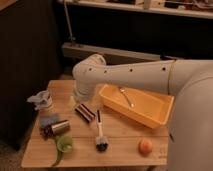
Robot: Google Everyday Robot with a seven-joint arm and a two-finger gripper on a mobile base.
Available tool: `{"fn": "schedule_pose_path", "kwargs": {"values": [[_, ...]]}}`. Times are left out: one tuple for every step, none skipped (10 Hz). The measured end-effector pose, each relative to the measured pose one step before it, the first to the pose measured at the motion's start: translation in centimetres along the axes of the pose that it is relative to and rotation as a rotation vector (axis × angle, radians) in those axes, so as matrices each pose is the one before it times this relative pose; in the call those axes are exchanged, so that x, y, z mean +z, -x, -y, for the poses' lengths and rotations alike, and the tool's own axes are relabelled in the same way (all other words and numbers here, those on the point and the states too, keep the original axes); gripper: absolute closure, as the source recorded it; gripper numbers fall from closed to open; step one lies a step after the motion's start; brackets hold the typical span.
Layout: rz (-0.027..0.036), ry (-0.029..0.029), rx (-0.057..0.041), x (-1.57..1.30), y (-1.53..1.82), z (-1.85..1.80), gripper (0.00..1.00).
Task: Place sponge in plastic cup
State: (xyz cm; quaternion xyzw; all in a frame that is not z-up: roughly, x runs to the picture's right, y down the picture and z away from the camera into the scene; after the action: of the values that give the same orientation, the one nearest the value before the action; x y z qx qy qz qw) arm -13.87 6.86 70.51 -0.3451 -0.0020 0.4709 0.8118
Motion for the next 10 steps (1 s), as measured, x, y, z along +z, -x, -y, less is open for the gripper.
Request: {"fn": "schedule_pose_path", "kwargs": {"values": [[0.01210, 0.02823, -0.08806, 0.173, 0.667, -0.642, 0.35], [0.01712, 0.02727, -0.09457, 0.060, 0.720, -0.442, 0.35], [0.01906, 0.02367, -0.08283, 0.059, 0.655, -0.252, 0.35], [0.00919, 0.01113, -0.04235, 0.085, 0.436, -0.211, 0.35], [-0.00178, -0.00186, -0.02113, 0.092, 0.141, -0.149, 0.35], [0.01773, -0.01707, -0.00283, -0.028, -0.268, 0.098, 0.35], [0.04314, -0.01321, -0.02487, 0.087, -0.057, 0.059, 0.35], [0.03894, -0.01258, -0.06729, 0.213, -0.036, 0.007, 0.35], [0.03920, -0.00398, -0.08799, 0.301, 0.078, -0.206, 0.35], [0.04504, -0.00845, -0.14307, 0.110, -0.289, 0.232, 0.35]]}}
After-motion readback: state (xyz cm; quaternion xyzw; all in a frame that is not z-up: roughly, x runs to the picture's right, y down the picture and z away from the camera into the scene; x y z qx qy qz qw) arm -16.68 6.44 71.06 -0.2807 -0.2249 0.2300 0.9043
